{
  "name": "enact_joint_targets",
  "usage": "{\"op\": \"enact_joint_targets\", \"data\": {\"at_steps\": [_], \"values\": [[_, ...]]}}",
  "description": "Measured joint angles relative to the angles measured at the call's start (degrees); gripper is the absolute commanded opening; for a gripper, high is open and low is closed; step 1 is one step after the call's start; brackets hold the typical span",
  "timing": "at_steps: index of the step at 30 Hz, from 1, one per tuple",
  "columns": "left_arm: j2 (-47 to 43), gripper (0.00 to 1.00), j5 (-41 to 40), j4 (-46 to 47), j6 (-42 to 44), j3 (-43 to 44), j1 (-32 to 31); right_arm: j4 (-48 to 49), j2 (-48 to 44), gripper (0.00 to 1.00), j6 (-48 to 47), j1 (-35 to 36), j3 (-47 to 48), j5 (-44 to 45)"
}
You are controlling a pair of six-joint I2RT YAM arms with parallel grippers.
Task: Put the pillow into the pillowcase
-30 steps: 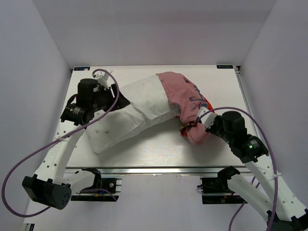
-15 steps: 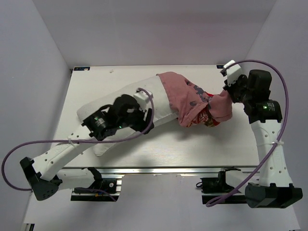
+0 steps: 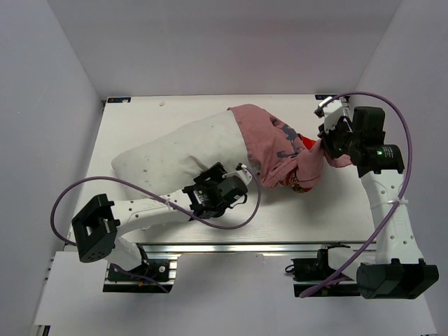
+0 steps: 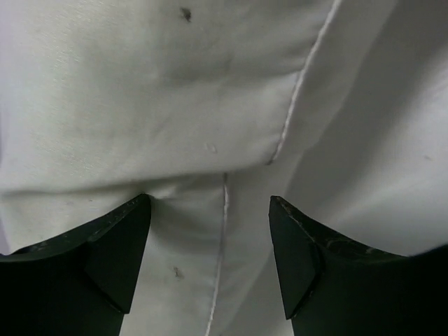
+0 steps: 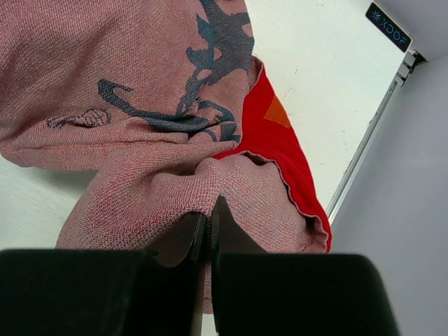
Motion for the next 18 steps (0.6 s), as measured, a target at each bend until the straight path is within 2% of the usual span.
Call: {"op": "enact_joint_targets", "data": {"at_steps": [5, 6, 7, 8, 9, 11, 12, 15, 18], "values": [[3.1, 0.81, -8.0, 13.6, 8.9, -4.1, 0.0, 0.3, 0.0, 0.0, 0.3, 0.0, -0.6, -0.5], [4.0, 0.8, -8.7, 16.0, 10.1, -4.6, 0.3, 0.4, 0.0, 0.0, 0.4, 0.0, -0.8, -0.6], [5.3, 0.75, -9.3, 18.2, 11.1, -5.1, 0.6, 0.3, 0.1, 0.0, 0.4, 0.0, -1.1, -0.9], [6.4, 0.75, -9.8, 19.9, 11.9, -5.4, 0.8, 0.4, 0.1, 0.0, 0.5, 0.0, -1.2, -1.0], [7.8, 0.6, -10.4, 21.6, 12.7, -5.6, 1.4, 0.5, 0.2, 0.0, 0.6, 0.0, -1.4, -1.2], [10.4, 0.38, -11.2, 24.2, 13.2, -5.6, 3.2, 1.0, 0.3, 0.0, 0.9, -0.1, -1.9, -1.6], [11.0, 0.22, -11.2, 24.5, 13.7, -5.6, 3.8, 1.2, 0.4, 0.0, 1.0, -0.1, -2.2, -1.8], [13.6, 0.0, -10.8, 25.2, 13.1, -3.9, 8.7, 2.1, 0.5, 0.0, 1.5, -0.2, -3.3, -2.0], [14.8, 0.0, -8.5, 22.7, 11.5, 0.2, 13.1, 3.1, 0.6, 0.0, 1.8, -0.7, -4.3, -2.0]]}}
